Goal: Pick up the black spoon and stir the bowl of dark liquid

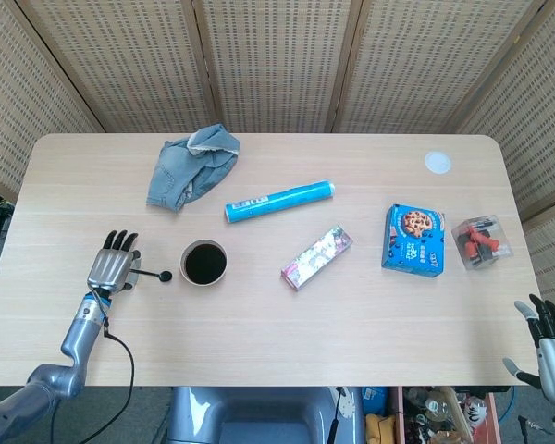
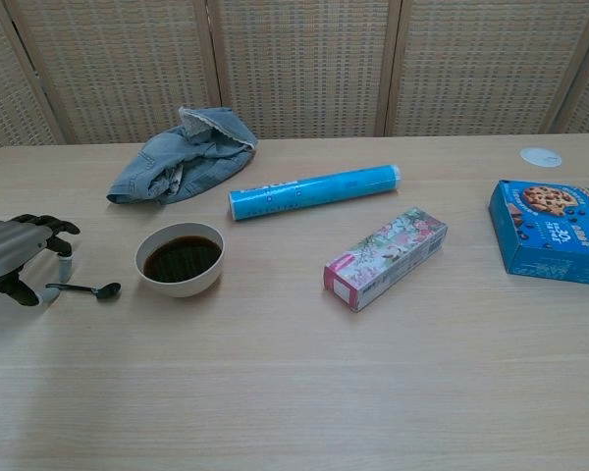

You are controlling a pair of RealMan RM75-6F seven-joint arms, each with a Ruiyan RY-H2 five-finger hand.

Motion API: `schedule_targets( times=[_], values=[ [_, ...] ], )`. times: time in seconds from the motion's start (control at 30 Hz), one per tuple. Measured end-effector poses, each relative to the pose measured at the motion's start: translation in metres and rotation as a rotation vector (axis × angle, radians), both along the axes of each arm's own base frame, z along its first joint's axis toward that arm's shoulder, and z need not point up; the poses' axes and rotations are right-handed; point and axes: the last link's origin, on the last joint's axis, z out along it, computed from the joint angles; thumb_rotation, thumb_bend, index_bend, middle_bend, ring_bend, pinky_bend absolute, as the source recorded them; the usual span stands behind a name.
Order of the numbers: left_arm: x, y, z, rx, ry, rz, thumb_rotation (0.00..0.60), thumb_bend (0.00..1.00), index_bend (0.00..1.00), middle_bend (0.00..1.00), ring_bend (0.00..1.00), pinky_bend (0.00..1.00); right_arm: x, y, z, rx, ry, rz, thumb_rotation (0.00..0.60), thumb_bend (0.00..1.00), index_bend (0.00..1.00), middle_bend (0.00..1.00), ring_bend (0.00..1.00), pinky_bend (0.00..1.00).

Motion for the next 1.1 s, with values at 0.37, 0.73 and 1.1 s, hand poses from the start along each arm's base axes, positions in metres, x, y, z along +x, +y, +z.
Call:
schedule_targets(
  times=[0.37, 0.73, 1.1],
  values=[
    [0.001, 0.000, -0.002, -0.015, -0.014, 0.021, 0.600, 0.36, 0.55, 0.10, 0.00, 0.00, -0.001, 0.001, 0.001, -0.003, -0.002, -0.003, 0.600, 0.21, 0.17, 0.14, 0.00, 0.00],
    [0.003, -0.001, 0.000, -0.008, -0.041, 0.018, 0.600, 0.39, 0.57, 0.10, 0.00, 0.00, -0.001, 0.000, 0.000, -0.001, -0.003, -0.001, 0.600, 0.21, 0.17, 0.14, 0.00, 0.00],
    [0.007, 0.000, 0.012, 0.004, -0.010, -0.025, 0.600, 0.39, 0.58, 0.10, 0.00, 0.00, -0.002, 0.000, 0.000, -0.001, -0.009, 0.002, 0.600, 0.21, 0.17, 0.14, 0.00, 0.00]
  ],
)
